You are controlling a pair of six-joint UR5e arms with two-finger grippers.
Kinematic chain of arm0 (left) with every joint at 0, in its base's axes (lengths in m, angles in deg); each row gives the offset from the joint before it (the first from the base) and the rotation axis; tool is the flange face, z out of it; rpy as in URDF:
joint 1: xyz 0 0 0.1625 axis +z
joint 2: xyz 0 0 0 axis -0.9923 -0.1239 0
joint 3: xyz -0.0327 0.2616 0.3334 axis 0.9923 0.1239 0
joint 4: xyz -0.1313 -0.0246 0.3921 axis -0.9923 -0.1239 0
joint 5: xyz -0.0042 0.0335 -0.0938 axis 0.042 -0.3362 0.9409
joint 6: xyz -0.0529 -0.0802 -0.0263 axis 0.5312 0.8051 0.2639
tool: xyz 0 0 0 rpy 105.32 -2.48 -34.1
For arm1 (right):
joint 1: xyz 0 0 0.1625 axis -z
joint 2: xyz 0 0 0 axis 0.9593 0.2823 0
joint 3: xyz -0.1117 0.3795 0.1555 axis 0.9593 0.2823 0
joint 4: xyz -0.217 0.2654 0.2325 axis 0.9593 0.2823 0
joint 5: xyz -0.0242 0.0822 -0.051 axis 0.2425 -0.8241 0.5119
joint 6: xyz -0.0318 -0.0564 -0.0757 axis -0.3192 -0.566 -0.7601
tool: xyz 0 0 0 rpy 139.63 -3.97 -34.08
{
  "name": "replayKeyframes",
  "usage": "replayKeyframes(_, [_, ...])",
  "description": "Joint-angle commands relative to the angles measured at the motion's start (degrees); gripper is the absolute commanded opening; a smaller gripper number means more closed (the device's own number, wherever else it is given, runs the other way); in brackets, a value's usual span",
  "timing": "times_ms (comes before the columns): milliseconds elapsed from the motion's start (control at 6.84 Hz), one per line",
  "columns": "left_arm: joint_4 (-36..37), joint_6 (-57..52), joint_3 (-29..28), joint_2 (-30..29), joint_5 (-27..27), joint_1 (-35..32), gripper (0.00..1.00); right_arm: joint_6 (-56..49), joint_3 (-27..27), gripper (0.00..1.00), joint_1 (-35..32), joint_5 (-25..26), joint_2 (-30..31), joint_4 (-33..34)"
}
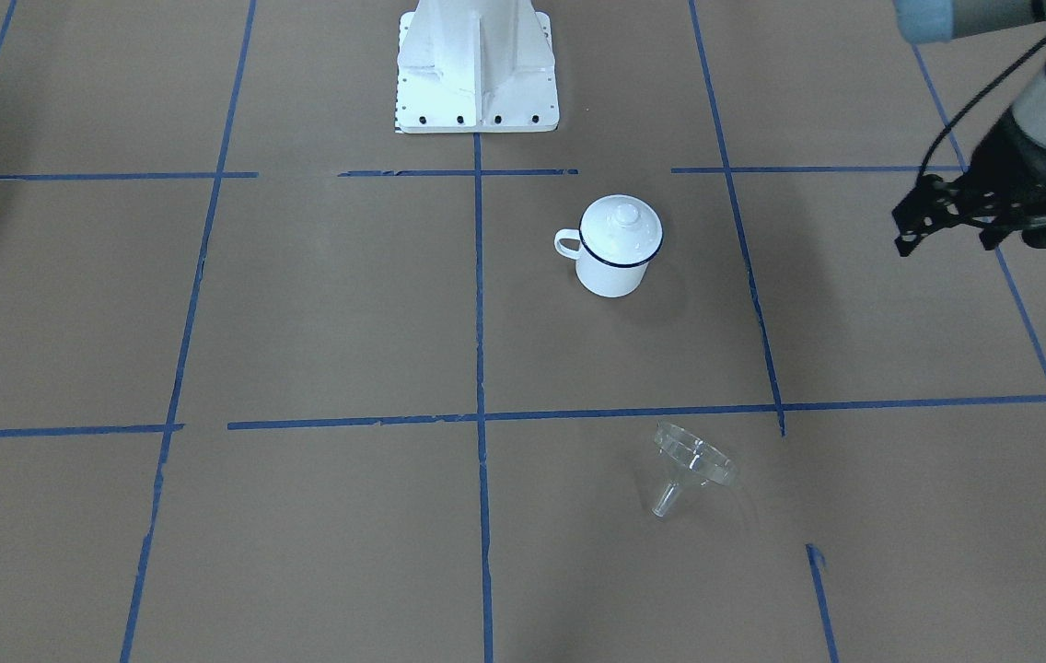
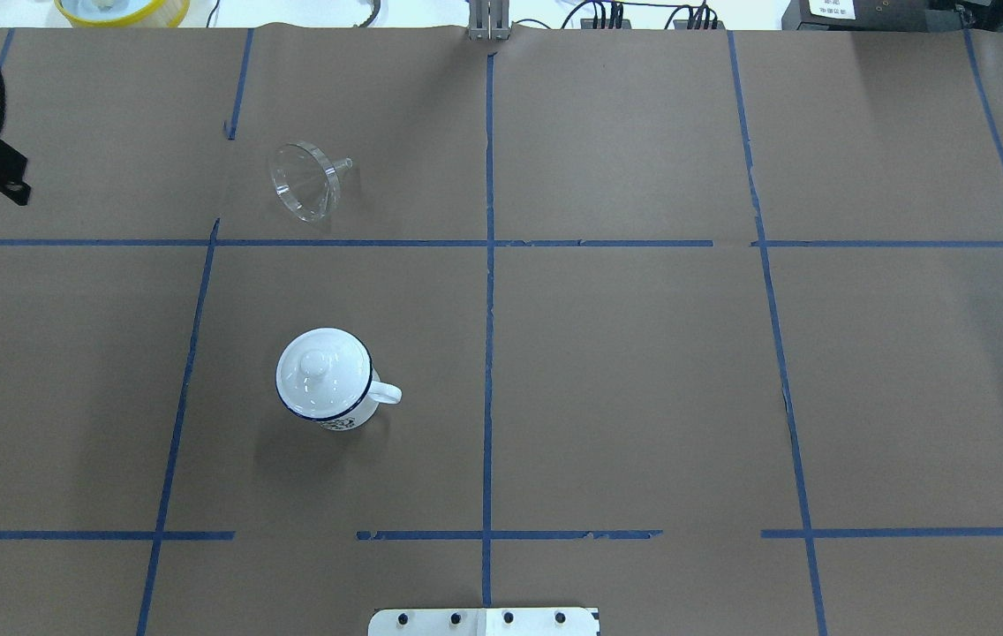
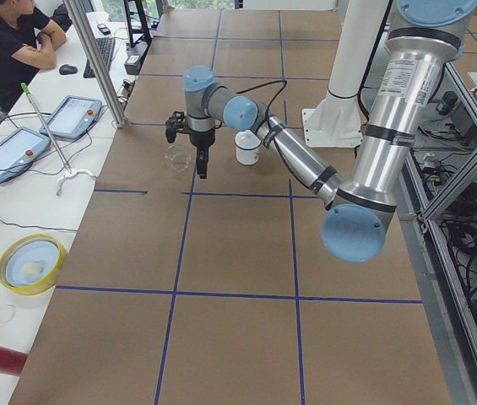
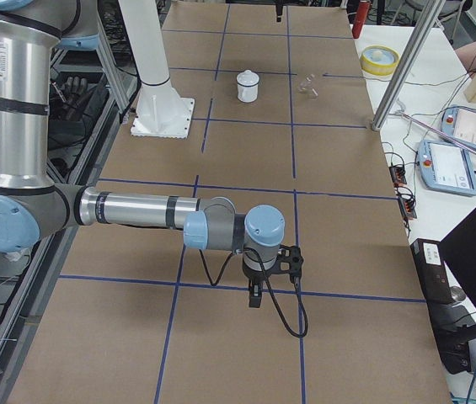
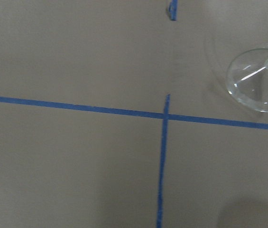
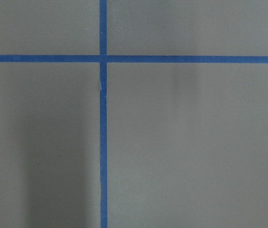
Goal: Remove funnel from cup
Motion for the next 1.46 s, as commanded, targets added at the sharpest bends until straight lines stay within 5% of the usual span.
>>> replayKeyframes(0, [-3.83,-20.38,-10.71,3.8,5.14,-12.99,1.0,0.0,0.0,1.0,0.0,0.0,0.0,0.0])
replayKeyframes(439, [-8.91,-40.02,-22.05,8.29,5.51,-25.66,1.0,0.0,0.0,1.0,0.0,0.0,0.0,0.0])
replayKeyframes(1316, [-12.29,-35.67,-21.13,12.16,4.55,-25.71,1.0,0.0,0.0,1.0,0.0,0.0,0.0,0.0])
